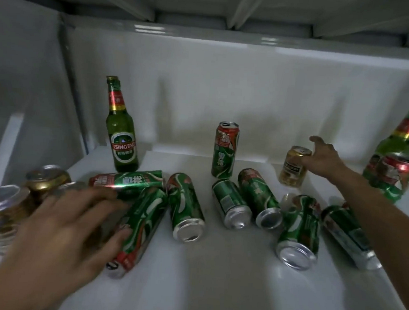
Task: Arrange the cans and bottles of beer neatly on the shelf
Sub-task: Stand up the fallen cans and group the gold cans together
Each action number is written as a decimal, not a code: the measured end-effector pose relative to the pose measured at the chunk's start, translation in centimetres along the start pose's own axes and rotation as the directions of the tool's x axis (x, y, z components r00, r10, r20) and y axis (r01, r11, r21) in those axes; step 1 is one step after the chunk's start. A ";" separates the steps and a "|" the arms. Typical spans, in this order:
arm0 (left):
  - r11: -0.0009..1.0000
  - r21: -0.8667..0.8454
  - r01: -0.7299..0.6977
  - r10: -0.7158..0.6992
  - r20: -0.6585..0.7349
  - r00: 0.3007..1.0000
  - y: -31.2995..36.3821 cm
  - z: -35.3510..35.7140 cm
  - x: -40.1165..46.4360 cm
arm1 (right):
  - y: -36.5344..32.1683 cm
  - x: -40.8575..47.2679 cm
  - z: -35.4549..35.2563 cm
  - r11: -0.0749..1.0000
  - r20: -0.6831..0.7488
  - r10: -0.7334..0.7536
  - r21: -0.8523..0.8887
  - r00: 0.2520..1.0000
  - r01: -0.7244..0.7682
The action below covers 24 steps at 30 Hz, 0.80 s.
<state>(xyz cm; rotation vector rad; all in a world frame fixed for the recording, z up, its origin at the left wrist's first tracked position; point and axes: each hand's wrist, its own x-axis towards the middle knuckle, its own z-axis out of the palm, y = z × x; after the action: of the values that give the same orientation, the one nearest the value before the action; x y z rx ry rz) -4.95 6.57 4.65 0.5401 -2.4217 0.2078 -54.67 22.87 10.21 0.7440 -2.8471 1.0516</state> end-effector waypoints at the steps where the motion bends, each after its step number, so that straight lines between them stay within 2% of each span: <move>1: 1.000 0.005 0.015 -0.016 0.075 0.997 1.2 -1.7 2.1 | 0.1 0.3 0.3 1.000 0.013 0.012 0.025 1.000 -0.012; 3: 1.000 0.005 0.003 -0.004 0.121 0.993 0.7 -1.3 2.1 | 0.4 0.9 0.9 0.997 0.013 0.025 0.067 1.000 -0.026; 4: 0.999 0.046 -0.010 0.006 0.095 0.995 0.5 -0.3 1.5 | 0.6 0.9 1.2 0.997 0.008 0.018 0.078 1.000 -0.019; 5: 1.000 0.005 -0.029 0.029 0.118 0.993 0.5 -0.1 1.1 | 0.7 0.8 1.4 0.996 0.005 0.019 0.085 1.000 -0.019; 9: 0.999 0.046 -0.013 0.003 0.216 0.976 1.3 2.0 -0.7 | 1.3 0.7 2.4 0.991 -0.016 0.026 0.133 1.000 -0.024; 12: 0.994 -0.009 0.108 -0.102 0.248 0.963 1.4 2.9 -1.4 | 1.2 0.5 2.5 0.992 -0.062 0.006 0.128 0.998 0.002; 15: 0.991 -0.052 0.126 -0.113 0.209 0.971 1.0 3.3 -1.8 | 1.1 -0.1 2.0 0.992 -0.101 -0.007 0.121 0.995 0.019; 21: 0.964 -0.240 0.112 -0.119 -0.014 0.993 0.4 0.8 0.9 | -0.4 -1.5 -0.8 0.986 -0.204 -0.089 0.120 0.975 0.115; 24: 0.952 -0.283 0.116 -0.125 -0.013 0.992 0.5 -1.2 4.2 | -2.2 -3.0 -2.7 0.980 -0.203 -0.151 0.095 0.968 0.173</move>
<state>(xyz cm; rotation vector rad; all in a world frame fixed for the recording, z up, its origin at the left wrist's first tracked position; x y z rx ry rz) -7.45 6.03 8.21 0.5462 -2.3254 -0.1779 -51.44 24.36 13.17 0.8159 -2.5341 1.1954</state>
